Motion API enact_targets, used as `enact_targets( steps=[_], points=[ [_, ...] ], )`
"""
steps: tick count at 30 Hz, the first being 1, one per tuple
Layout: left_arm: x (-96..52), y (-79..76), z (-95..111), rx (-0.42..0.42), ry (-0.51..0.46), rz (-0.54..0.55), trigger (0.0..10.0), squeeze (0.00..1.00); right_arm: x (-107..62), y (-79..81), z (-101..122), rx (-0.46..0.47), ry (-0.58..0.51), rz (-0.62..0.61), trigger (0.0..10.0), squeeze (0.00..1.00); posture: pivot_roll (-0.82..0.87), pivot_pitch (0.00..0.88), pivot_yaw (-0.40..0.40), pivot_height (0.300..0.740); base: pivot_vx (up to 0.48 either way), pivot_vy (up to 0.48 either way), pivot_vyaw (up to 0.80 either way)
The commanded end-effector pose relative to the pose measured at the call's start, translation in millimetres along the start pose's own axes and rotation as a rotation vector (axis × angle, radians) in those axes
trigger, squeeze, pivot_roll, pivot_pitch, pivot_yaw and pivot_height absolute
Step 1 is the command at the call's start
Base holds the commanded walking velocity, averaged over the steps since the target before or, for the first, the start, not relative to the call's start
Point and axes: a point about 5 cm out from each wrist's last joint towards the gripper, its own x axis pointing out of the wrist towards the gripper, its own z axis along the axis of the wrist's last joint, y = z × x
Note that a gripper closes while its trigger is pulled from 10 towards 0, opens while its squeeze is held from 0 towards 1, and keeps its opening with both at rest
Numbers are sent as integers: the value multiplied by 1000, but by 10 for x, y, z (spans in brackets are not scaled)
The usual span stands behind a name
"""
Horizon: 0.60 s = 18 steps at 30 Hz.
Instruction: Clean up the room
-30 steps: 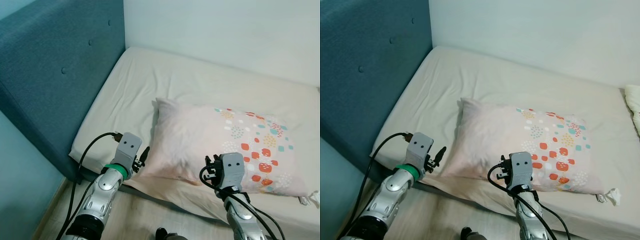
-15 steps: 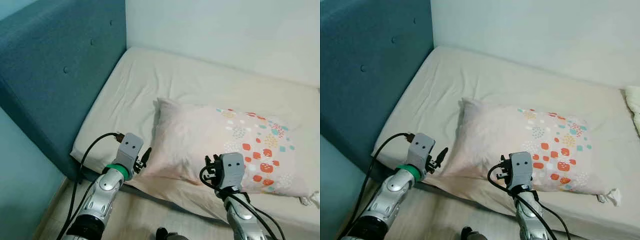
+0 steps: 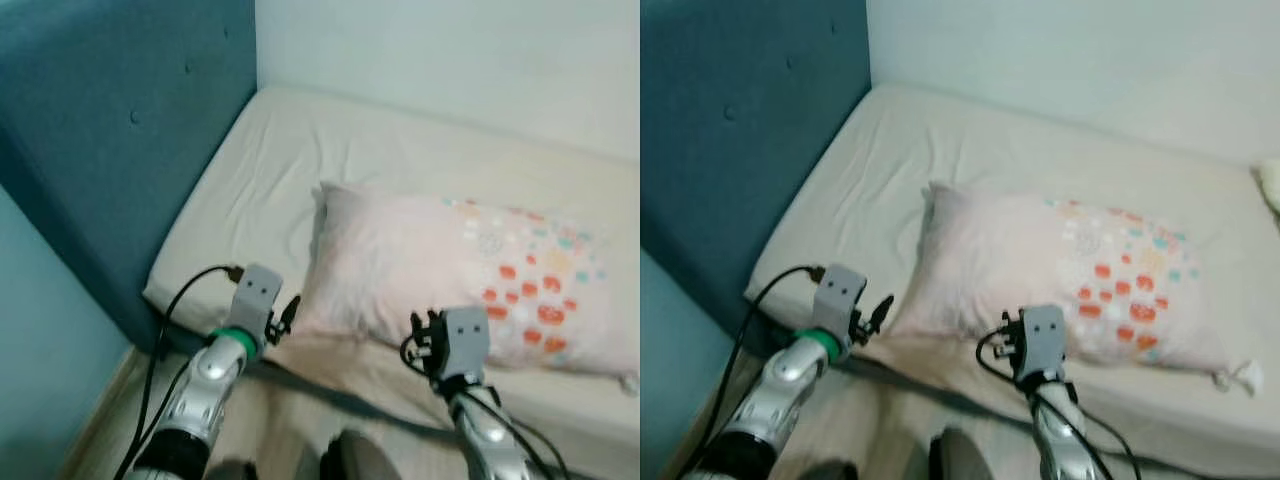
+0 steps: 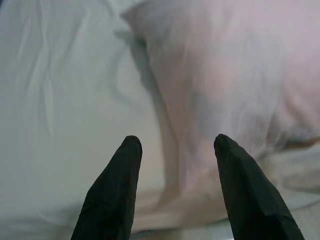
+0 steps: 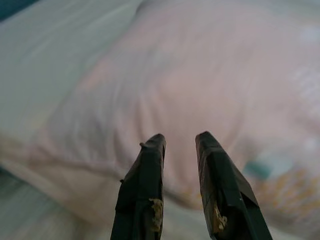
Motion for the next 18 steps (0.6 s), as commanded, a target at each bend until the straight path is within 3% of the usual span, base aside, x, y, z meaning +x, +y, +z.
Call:
enact_targets(
  steps=[1, 18],
  points=[
    [-14, -47, -66, -24, 30, -15, 10000, 0, -43, -34, -59, 5, 23, -11, 10000, 0, -53, 139, -2, 595, 0, 0, 0],
    [24, -60, -15, -38, 20, -28, 10000, 0, -19, -18, -33, 20, 7, -9, 10000, 0, -48, 133, 2, 595, 0, 0, 0]
  ],
)
